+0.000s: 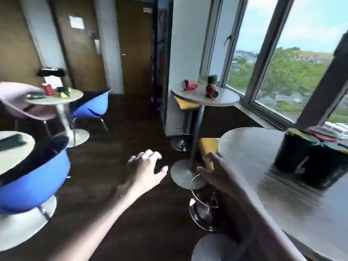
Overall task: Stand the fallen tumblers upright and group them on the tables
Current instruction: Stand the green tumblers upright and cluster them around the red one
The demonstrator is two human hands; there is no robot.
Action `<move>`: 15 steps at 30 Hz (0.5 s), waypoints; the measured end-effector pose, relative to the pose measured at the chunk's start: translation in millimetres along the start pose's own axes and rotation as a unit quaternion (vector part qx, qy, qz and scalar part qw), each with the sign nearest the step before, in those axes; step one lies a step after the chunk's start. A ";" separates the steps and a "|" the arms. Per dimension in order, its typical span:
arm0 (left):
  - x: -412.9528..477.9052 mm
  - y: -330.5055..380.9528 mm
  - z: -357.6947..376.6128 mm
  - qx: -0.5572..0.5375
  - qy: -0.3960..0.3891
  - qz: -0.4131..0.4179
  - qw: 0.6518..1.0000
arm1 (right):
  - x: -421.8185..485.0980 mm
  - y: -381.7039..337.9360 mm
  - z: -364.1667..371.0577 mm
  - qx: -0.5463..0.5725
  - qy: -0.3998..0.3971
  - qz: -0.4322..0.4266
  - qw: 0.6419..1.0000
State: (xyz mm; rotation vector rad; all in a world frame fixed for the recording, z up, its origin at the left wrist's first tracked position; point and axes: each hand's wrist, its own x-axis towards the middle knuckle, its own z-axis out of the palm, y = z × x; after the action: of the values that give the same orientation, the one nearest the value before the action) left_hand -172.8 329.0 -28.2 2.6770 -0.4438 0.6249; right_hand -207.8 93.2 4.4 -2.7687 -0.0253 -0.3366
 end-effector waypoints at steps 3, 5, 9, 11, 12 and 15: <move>-40.8 -70.9 -40.9 0.020 -0.004 -0.084 0.996 | 20.3 -76.7 42.2 0.010 -0.040 -0.084 0.996; -74.5 -120.0 -63.8 0.047 0.006 -0.160 0.986 | 28.9 -129.2 71.9 0.012 -0.071 -0.136 0.988; -147.6 -218.0 -98.7 0.114 0.016 -0.246 0.962 | 37.1 -237.7 136.0 0.024 -0.154 -0.201 0.967; -184.6 -269.4 -110.0 0.099 0.027 -0.293 0.950 | 32.9 -291.7 166.6 0.027 -0.180 -0.222 0.958; -202.5 -295.9 -114.4 0.086 0.036 -0.315 0.944 | 29.4 -317.4 181.3 0.029 -0.191 -0.231 0.953; -244.8 -357.2 -130.7 0.073 0.055 -0.367 0.926 | 19.1 -383.4 226.8 0.032 -0.217 -0.266 0.939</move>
State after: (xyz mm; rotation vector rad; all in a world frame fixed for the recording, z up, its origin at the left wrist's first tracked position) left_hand -295.0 752.5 -129.8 2.6327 0.6411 0.5720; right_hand -159.9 530.7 -67.0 -2.6685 -0.8850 0.1533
